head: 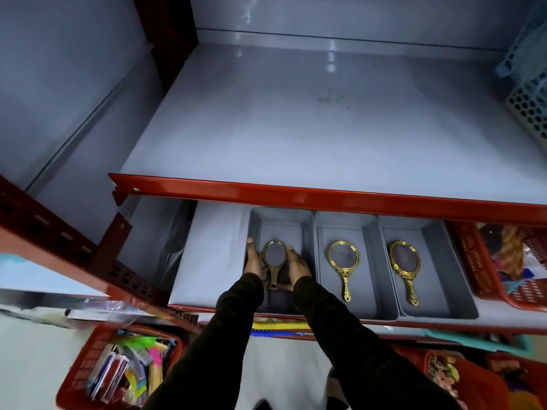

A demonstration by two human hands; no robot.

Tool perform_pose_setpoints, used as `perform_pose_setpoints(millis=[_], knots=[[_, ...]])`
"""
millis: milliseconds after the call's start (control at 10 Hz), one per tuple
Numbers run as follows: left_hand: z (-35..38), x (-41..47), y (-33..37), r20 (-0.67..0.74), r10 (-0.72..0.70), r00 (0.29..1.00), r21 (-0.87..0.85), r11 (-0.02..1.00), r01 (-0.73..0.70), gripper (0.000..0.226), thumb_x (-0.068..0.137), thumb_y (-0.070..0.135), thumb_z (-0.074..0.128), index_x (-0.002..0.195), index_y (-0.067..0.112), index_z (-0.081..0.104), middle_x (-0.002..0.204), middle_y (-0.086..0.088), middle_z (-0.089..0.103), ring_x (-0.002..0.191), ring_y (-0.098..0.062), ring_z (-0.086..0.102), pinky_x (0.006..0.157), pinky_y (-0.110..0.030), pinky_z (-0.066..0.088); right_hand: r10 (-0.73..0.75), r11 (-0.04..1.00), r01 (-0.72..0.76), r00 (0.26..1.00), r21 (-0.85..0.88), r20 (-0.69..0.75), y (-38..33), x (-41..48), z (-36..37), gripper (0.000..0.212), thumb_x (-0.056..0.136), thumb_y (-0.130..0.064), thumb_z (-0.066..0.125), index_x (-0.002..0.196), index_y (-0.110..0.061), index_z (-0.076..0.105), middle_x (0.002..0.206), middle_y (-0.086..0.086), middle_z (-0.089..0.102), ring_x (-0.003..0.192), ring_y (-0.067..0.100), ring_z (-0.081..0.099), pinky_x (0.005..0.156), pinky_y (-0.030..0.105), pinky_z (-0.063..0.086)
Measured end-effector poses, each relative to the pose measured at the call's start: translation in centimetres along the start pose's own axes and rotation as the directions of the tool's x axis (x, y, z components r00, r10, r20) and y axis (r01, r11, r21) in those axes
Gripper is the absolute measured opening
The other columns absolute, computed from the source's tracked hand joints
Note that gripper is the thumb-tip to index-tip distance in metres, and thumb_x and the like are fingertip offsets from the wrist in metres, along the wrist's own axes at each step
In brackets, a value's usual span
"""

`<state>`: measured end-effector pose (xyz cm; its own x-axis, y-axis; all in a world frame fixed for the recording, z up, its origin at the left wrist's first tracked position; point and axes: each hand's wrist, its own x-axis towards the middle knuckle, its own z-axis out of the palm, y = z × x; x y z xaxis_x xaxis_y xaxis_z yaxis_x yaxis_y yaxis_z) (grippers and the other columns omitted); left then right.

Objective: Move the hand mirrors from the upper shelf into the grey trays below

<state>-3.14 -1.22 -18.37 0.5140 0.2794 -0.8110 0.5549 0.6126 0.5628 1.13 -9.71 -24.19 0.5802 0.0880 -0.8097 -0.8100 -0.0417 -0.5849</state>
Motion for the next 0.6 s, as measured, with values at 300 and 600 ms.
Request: perform_pose_setpoints(millis=[300,600], knots=[[0.0,-2.6,-0.5,0.001,0.031,1.0,0.005,1.0,-0.031,0.073,0.097,0.057,0.02,0.15,0.006,0.027,0.153,-0.013,0.034,0.141,-0.033,0.033,0.113,-0.043,0.028,-0.056,0.998,0.056,0.998,-0.021,-0.023,1.0,-1.3,-0.3,0.06,0.092,-0.054,0.048,0.137,-0.015,0.048,0.139,0.019,0.052,0.124,0.038,0.051,0.101,0.051,0.047],[-0.8,-5.3,-1.8,0.009,0.174,0.985,-0.024,0.985,-0.174,0.073,0.095,0.061,0.024,0.149,0.014,0.031,0.152,-0.007,0.038,0.141,-0.032,0.033,0.114,-0.045,0.027,-0.205,0.979,0.204,0.979,0.025,0.01,0.8,-6.0,-2.9,0.059,0.093,-0.05,0.049,0.14,-0.013,0.049,0.144,0.012,0.048,0.121,0.029,0.05,0.08,0.037,0.048]])
